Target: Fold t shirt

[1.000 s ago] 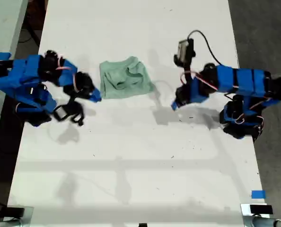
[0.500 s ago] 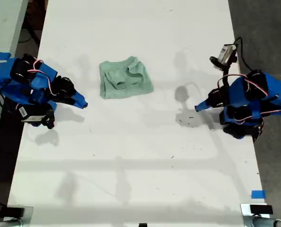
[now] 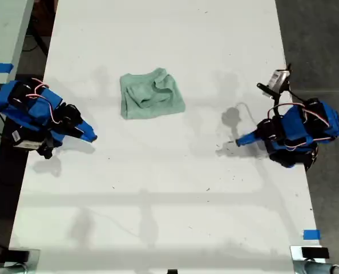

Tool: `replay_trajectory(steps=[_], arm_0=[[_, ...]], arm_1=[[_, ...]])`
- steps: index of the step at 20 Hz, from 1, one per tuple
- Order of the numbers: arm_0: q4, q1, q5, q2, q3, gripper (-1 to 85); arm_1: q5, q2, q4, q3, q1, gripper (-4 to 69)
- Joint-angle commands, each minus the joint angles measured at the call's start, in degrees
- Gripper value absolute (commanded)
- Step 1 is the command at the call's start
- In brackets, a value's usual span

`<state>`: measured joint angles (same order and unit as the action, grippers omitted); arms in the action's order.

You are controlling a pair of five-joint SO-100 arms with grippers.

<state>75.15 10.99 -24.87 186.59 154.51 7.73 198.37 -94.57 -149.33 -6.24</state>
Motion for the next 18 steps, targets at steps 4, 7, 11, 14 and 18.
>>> replay_trajectory(steps=[4, 7, 11, 14, 18], arm_0=[[-11.51, 2.72, 3.96, 13.27, 14.41, -0.2], [-15.38, 5.45, 2.64, 16.08, 22.15, -0.2], [-15.38, 5.36, 7.82, 16.17, 24.61, 1.5], [-16.61, 6.68, 15.12, 16.17, 29.62, -0.1], [-16.44, 7.12, 17.84, 16.0, 29.97, 7.4]], arm_1=[[-1.58, 2.02, 4.75, -6.94, -7.73, 14.2], [-3.78, 2.29, 6.33, -15.29, -9.93, 16.9], [2.11, 2.29, 7.47, -19.51, -15.73, 16.8], [2.11, 2.29, 7.73, -19.78, -16.61, 16.8], [2.02, 2.29, 7.82, -19.86, -16.17, 16.8]])
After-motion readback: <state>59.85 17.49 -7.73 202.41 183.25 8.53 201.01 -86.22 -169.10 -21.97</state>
